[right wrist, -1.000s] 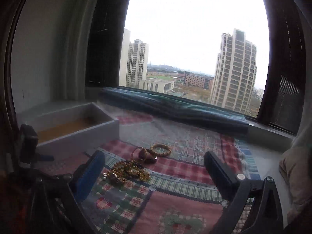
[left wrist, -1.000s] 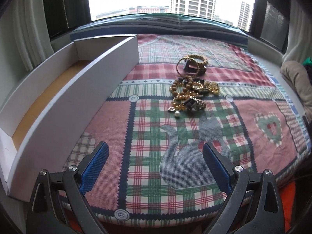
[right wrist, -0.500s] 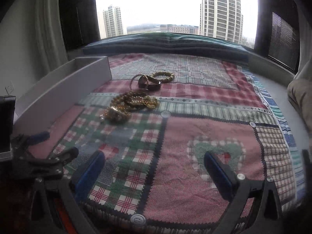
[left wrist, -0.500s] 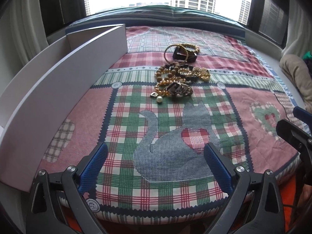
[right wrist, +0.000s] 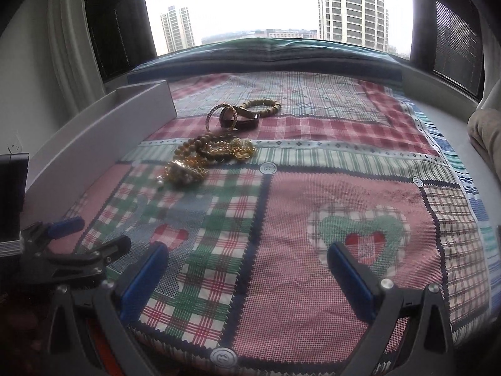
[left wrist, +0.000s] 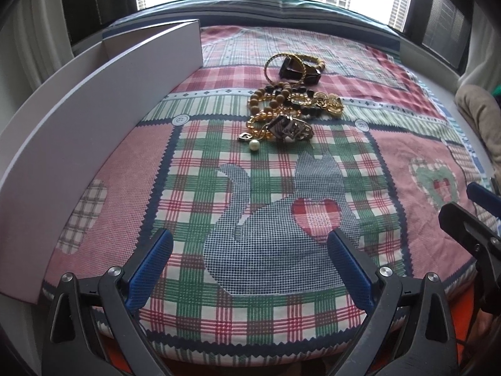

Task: Organize jewelry
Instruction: 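Move both tools back over the jewelry pile, then grasp the silver lock charm with the left tool and pull it free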

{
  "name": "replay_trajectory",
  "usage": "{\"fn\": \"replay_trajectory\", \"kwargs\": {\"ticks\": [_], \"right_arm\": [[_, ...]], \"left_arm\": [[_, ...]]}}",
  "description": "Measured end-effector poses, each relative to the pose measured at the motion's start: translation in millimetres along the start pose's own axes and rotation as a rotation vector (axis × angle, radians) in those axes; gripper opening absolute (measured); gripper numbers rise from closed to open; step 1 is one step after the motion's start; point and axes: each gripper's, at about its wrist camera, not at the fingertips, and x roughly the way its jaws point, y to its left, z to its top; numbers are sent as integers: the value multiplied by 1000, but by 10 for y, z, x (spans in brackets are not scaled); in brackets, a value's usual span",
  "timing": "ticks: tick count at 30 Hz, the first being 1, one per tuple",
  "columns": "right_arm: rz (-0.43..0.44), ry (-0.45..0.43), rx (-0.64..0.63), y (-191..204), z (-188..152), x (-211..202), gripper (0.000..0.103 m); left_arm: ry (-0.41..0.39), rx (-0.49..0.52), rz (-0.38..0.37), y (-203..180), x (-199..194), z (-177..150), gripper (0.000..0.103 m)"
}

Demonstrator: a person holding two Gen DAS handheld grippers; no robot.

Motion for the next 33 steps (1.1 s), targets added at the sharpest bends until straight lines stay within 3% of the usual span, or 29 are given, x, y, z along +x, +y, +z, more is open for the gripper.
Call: {"fn": "replay_trajectory", "kwargs": {"ticks": [6,14,21,23,25,28,31,33], "right_arm": [[11,13,11,-39,-2,53,103],[13,14,35,-133,41,99,103],[26,32,69,-240,68,201,103],[37,44,83,-276,76,255,103],[44,53,90,-304,87,305,103],[48,63,94,-338,113,377,103],[57,74,102,-369,143,446,103],[61,78,100,-378,170,485,103]], "left_arm": [[15,-1,-23,-57,55,73,99],[-31,-26,-35,-147,229,613,99],[15,-122,-45,-223,772,907,97],[37,-135,-26,-238,921,919,85],[31,-142,-5,-235,975,911,80],[-3,-140,-11,-208,904,873,58],[18,-163,-71,-78,854,763,46],[23,-151,-87,5,791,670,46]]}}
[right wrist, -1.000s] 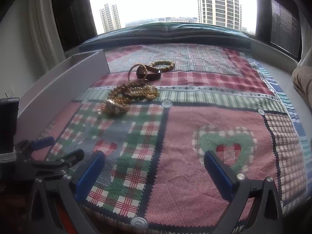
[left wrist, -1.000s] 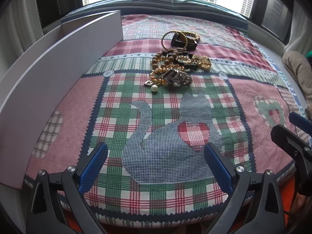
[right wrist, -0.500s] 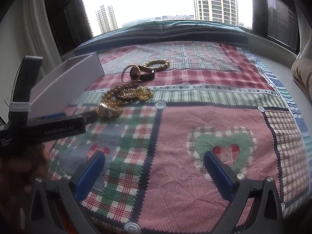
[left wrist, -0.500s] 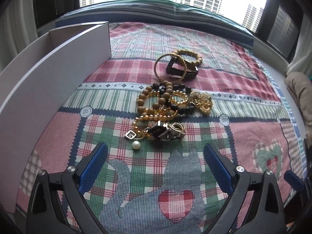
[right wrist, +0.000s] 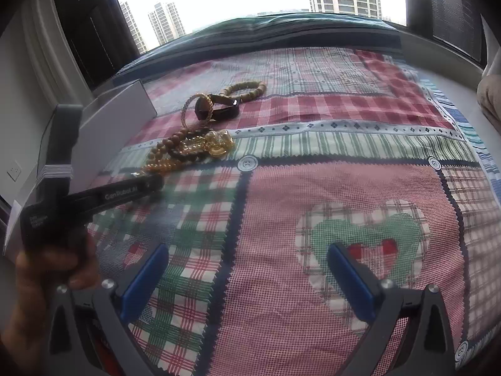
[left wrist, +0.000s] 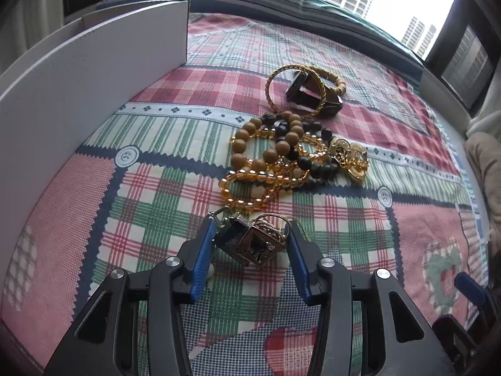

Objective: Organize jewelry

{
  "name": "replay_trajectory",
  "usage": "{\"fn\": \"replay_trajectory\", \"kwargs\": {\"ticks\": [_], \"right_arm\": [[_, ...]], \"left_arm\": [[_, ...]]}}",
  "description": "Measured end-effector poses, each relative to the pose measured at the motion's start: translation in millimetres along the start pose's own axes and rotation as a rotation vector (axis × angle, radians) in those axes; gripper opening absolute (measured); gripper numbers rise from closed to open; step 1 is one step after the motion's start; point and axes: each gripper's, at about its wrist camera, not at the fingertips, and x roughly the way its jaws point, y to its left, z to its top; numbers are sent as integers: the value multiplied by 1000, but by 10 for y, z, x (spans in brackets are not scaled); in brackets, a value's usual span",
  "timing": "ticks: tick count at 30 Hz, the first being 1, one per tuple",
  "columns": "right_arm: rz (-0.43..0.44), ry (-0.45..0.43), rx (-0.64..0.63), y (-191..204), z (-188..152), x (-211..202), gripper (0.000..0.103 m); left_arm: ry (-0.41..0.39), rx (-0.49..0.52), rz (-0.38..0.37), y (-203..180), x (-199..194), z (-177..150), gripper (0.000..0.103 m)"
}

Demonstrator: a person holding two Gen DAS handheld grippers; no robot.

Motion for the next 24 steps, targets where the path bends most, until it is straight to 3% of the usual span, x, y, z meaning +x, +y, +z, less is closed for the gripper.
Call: {"fn": "replay_trajectory", "kwargs": {"ticks": [6,10,14,17,20,21,22,24], "right_arm": [[14,22,-16,2,129,148,103],[76,40,-48,15,399,302,103],[94,82,-109,91,787,695,102],[116,127,-144,181,976,1050,96],[150,132,-183,258,1051,1300,80],[128,110,-207,286,1059,1310,70],[125,116,-225,315,1067,1310,50],[172,140,-206,317,1071,1270,24]], "left_arm": [[49,14,-37,258,-220,-208,49],[49,8,-32,406,-306,-289,72],[50,-12,-44,469,-318,-291,73],[39,-29,-50,507,-380,-292,76],[25,-38,-46,556,-455,-304,77],[21,-40,-44,579,-479,-307,77],[19,-43,-41,605,-502,-312,77],[12,-55,-36,657,-540,-326,79]]}}
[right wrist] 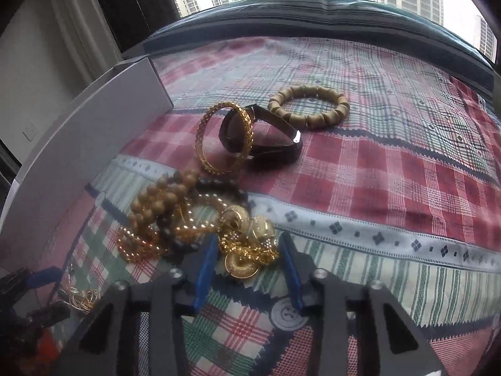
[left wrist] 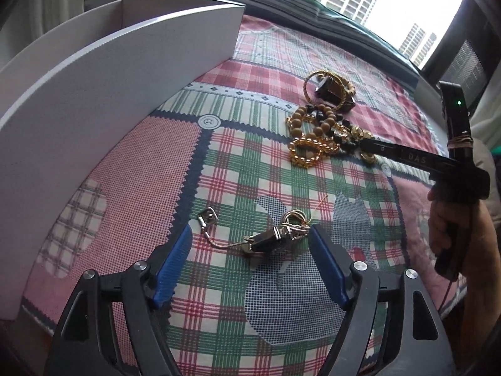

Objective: Organize jewelry

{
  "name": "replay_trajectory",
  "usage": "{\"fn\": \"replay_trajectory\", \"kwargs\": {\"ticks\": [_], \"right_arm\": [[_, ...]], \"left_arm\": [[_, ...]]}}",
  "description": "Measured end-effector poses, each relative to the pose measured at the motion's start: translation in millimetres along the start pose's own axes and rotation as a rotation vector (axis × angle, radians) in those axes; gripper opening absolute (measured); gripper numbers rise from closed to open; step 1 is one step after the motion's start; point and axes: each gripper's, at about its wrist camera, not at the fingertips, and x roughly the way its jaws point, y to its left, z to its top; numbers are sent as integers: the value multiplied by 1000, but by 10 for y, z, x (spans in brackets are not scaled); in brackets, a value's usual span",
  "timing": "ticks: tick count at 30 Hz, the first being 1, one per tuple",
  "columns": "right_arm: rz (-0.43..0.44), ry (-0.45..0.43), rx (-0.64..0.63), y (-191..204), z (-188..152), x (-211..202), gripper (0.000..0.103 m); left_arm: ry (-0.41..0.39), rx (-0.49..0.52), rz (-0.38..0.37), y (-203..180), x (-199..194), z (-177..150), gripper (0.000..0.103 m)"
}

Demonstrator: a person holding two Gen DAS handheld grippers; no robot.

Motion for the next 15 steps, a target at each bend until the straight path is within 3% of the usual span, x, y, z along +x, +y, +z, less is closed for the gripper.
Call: {"fn": "replay_trajectory", "kwargs": {"ticks": [1,6,15], "right_arm": [[-4,3,6,7,-18,-24,18],[-19,4,5,88,-194,-207,10],[14,-22,39,257,-652,-675,9]], "left_arm": [[-3,-5,-1,26,-12,-9,79],[-3,-4,15,55,-52,-66,79],[-15,18,-1,-5,-181,-257,80]]}}
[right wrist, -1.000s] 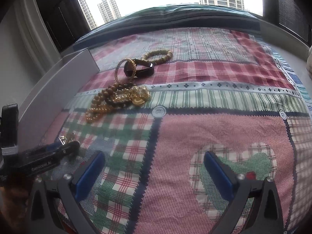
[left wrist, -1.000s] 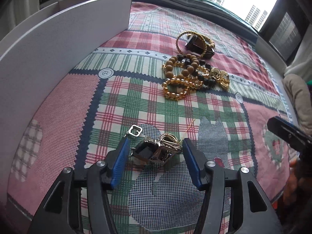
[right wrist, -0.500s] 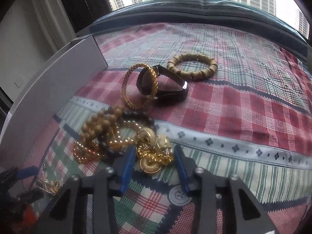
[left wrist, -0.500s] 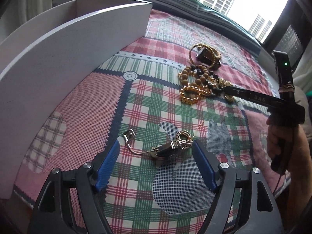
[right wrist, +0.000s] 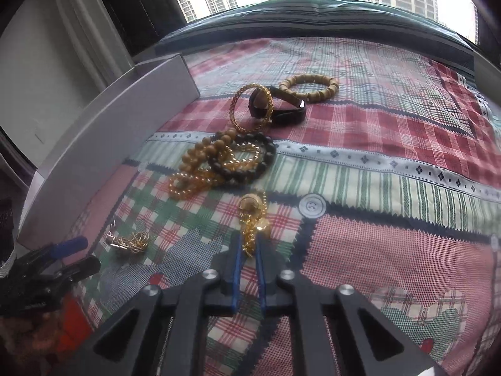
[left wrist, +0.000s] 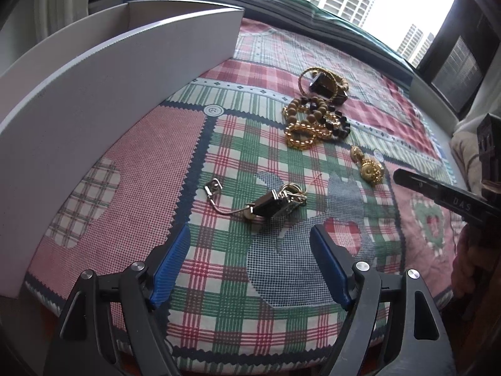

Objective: Organize jewelry

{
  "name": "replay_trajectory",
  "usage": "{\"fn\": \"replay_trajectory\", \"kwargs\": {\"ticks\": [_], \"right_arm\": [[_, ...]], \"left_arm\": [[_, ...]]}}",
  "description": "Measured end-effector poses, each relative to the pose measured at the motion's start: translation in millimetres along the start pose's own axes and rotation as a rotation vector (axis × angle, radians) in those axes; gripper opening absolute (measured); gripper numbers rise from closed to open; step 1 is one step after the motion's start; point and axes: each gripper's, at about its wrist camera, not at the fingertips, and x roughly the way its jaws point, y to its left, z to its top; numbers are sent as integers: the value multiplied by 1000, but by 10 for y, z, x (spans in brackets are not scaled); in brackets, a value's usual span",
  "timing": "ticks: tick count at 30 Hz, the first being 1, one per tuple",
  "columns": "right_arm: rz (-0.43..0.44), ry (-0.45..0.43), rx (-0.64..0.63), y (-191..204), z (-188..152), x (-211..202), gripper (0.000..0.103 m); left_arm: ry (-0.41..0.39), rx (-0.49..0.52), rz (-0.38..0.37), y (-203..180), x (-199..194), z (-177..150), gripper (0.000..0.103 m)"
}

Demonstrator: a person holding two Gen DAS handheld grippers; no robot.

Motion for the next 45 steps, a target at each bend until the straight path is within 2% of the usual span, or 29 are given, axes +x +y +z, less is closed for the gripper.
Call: {"fn": "replay_trajectory", "kwargs": {"ticks": [6,8,12,14,15,16,21,25,27,29,31,32,33,37,39,40,41,42,45], "right_arm": [[7,2,16,71,-256,-206,9],[12,-1,32,88,-354,-263,9],[20,-3,88,54,-535,-349,11],[6,1,113,29,-601,-363,24],[1,-3,126,15,-627,-372,41],[-4,-11,134,0,-651,-388,49],[-34,-13,132,9,-681,-368,49],[-12,-11,145,37,-679,-342,49],[-10,-24,151,42,-646,-356,49],[-24,-44,145,35,-569,-362,49],[-54,-51,115,28,-457,-316,49],[-69,-48,99,26,-390,-261,49],[-75,-47,87,22,-329,-202,49],[-80,-39,49,52,-103,108,49],[-123,-35,45,55,-30,283,49],[-119,-29,55,40,-9,349,46],[-119,-27,58,39,-3,373,36],[-128,-30,48,58,5,349,21],[-55,-46,59,98,26,129,20]], "left_arm": [[9,7,12,75,-44,-117,83],[17,8,20,130,-59,-138,86],[6,-3,63,299,-88,-154,90],[7,-2,73,382,-75,-123,90],[8,6,70,406,-66,-93,90],[9,24,64,408,-57,-56,90],[-13,255,19,132,53,164,90],[-47,485,-18,-208,202,210,89],[-26,564,-18,-305,322,175,76],[25,590,-34,-332,420,138,36],[36,540,-85,-294,384,142,30],[40,510,-91,-274,368,148,19],[39,479,-98,-249,346,155,15],[44,323,-103,-159,280,188,13],[44,267,-104,-125,224,192,13],[41,245,-93,-111,192,195,13],[37,227,-79,-95,143,197,13],[33,210,-66,-76,87,204,13],[10,174,-17,-10,-113,248,13]]}}
